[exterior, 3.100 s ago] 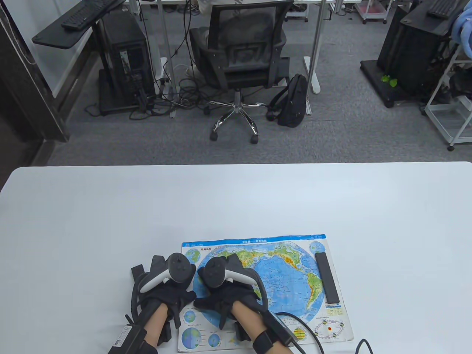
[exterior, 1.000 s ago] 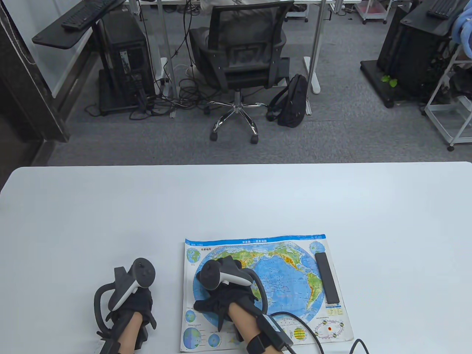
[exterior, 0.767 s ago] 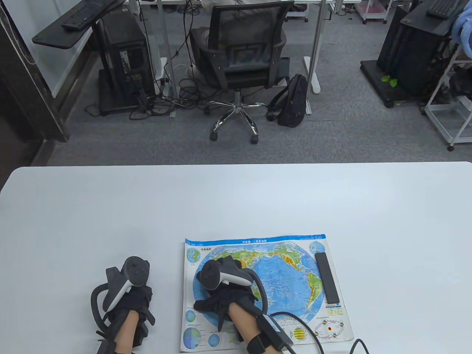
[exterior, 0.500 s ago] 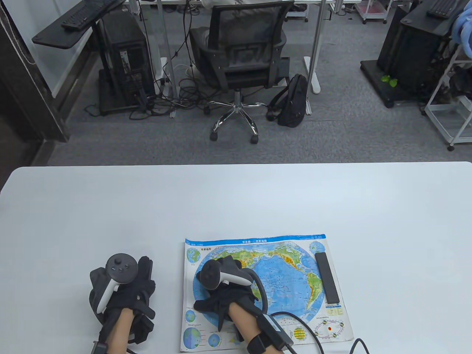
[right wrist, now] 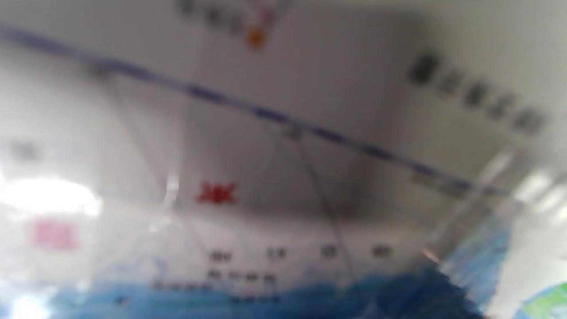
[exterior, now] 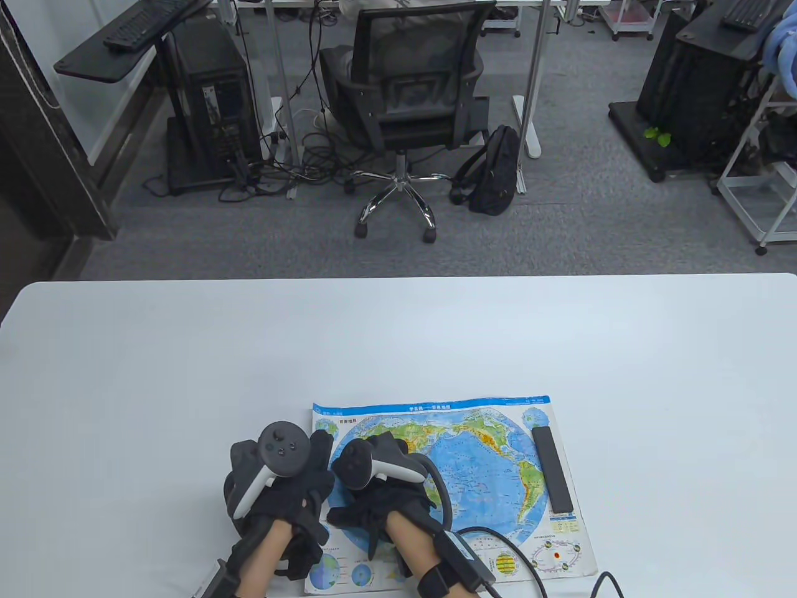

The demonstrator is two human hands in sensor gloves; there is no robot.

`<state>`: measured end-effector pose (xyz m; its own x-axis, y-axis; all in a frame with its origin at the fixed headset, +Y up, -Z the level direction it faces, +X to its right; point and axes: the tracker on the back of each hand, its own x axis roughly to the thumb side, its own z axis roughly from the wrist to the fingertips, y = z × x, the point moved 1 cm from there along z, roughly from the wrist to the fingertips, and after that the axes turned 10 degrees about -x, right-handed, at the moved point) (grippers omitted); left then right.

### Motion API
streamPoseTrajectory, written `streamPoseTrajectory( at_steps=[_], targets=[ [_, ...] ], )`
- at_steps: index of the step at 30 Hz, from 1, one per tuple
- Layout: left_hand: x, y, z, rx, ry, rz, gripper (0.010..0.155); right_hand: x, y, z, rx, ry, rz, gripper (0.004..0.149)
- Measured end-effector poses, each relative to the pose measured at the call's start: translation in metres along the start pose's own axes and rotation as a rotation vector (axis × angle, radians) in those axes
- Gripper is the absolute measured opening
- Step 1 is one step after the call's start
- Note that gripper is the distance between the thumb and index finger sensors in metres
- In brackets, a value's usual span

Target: Unroll map and secure with paperweights

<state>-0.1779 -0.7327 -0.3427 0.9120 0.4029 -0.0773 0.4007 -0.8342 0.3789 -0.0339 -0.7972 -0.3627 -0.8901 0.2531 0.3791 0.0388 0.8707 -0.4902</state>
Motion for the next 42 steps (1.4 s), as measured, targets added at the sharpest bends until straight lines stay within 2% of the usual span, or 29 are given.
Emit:
streamPoseTrajectory(
  at_steps=[6, 17, 30, 35, 39, 42],
  targets=[
    [-0.009, 0.018, 0.013, -0.015, -0.074, 0.052, 0.066, 0.000, 0.000, 0.000, 0.003, 0.001, 0.001, 0.073],
    [-0.001, 0.027, 0.020, -0.025, -0.128, 0.143, 0.064, 0.000, 0.003, 0.001, 0.032, -0.003, 0.000, 0.075],
    [-0.001, 0.029, 0.020, -0.064, -0.128, 0.182, 0.063, -0.002, 0.006, 0.002, 0.057, -0.002, 0.023, 0.077],
    [-0.002, 0.029, 0.019, -0.095, -0.116, 0.171, 0.058, -0.002, 0.007, 0.002, 0.047, 0.000, 0.005, 0.077],
    [-0.005, 0.027, 0.022, -0.174, -0.110, 0.153, 0.056, -0.006, 0.010, 0.000, 0.014, 0.013, 0.012, 0.077],
    [-0.003, 0.027, 0.022, -0.173, -0.117, 0.194, 0.058, -0.011, 0.014, -0.005, -0.021, 0.034, 0.001, 0.077]
  ],
)
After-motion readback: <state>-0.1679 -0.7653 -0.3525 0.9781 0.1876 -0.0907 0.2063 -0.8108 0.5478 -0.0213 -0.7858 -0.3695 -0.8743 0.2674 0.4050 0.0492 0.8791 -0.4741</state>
